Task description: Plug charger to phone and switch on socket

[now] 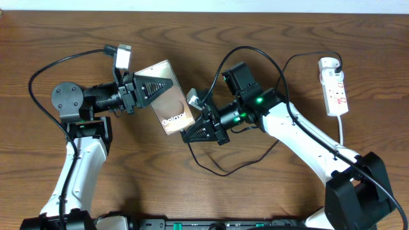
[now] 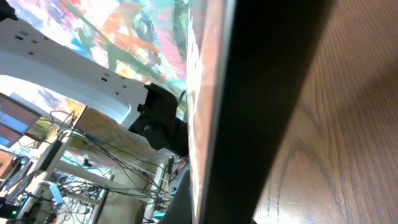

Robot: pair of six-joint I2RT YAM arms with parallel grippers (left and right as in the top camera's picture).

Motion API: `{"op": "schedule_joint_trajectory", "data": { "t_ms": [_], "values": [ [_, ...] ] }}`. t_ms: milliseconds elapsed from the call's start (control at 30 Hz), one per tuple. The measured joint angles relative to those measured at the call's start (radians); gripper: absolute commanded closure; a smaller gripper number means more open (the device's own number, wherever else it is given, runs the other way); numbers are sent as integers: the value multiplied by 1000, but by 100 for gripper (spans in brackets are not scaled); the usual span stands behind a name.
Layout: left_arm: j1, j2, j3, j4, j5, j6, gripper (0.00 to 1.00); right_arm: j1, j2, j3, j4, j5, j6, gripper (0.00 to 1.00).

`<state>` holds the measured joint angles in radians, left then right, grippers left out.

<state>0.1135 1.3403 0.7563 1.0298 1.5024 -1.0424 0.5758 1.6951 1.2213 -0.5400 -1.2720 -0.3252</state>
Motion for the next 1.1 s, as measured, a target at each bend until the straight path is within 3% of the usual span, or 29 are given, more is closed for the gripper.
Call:
{"op": "schedule_joint_trajectory", "data": {
  "t_ms": [533, 1100],
  "values": [
    [0, -2, 0, 0, -17, 2, 93, -1, 0, -4, 40, -19, 8, 99],
    [-72, -2, 0, 0, -3, 82, 93, -5, 0, -10, 64, -44, 26, 99]
  ]
}}
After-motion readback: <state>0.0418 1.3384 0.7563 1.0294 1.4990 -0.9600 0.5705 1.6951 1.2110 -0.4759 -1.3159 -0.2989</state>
